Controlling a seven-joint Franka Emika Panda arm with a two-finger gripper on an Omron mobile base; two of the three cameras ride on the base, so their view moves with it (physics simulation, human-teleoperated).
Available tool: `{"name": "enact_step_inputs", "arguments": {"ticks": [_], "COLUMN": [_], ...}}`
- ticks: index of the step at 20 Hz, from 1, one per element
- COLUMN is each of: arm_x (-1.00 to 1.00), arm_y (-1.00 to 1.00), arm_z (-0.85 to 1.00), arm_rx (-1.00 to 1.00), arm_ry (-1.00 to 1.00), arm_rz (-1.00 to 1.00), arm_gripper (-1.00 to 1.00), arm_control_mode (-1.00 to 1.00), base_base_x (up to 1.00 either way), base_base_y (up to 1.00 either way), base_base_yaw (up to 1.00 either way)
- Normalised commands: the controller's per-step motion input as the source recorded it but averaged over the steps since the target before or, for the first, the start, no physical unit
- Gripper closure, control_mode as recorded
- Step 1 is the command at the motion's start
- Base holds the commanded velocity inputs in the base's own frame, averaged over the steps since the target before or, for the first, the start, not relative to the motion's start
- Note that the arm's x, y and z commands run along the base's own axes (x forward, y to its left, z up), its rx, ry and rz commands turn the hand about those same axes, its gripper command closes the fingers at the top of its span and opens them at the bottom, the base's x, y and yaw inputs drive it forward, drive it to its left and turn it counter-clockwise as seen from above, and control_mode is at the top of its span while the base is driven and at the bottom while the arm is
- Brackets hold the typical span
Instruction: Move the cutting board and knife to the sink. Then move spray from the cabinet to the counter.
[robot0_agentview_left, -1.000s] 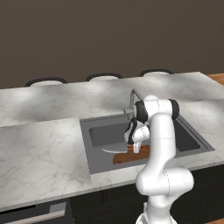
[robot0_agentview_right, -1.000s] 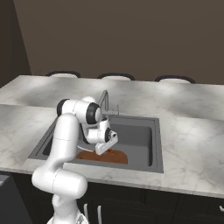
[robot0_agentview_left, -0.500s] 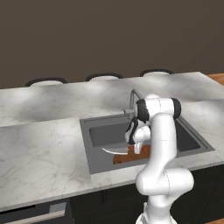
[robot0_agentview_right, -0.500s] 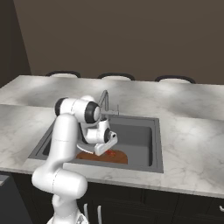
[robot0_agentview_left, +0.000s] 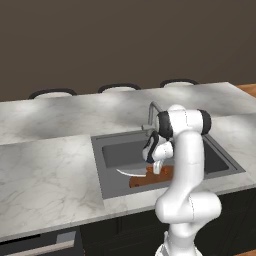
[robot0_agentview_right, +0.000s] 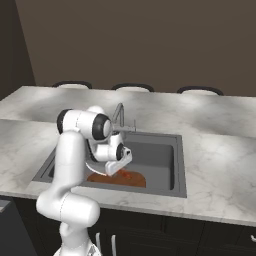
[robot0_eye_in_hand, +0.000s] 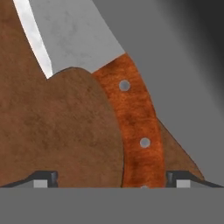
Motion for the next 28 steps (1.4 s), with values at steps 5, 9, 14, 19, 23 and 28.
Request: {"name": "enact_step_inputs", "arguments": {"ticks": [5, 9, 14, 19, 23, 28], "arm_x": [-0.14, -0.26, -0.30, -0.28, -0.25, -0.33], "arm_y": [0.15, 0.23, 0.19, 0.22, 0.22, 0.19], "arm_z": [0.41, 0.29, 0.30, 0.39, 0.54, 0.58], "arm_rx": [0.00, 0.00, 0.03, 0.06, 0.12, 0.05], "arm_ry": [0.00, -0.04, -0.03, -0.01, 0.00, -0.01], "arm_rz": [-0.07, -0.19, -0.18, -0.14, -0.18, -0.15], "arm_gripper": [-1.00, -1.00, -1.00, -1.00, -1.00, -1.00], "arm_control_mode": [-1.00, -1.00, -1.00, -1.00, -1.00, -1.00], "base_base_x": [0.00, 0.00, 0.00, 0.00, 0.00, 0.00], "base_base_y": [0.00, 0.00, 0.00, 0.00, 0.00, 0.00], "base_base_yaw": [0.00, 0.00, 0.00, 0.00, 0.00, 0.00]}}
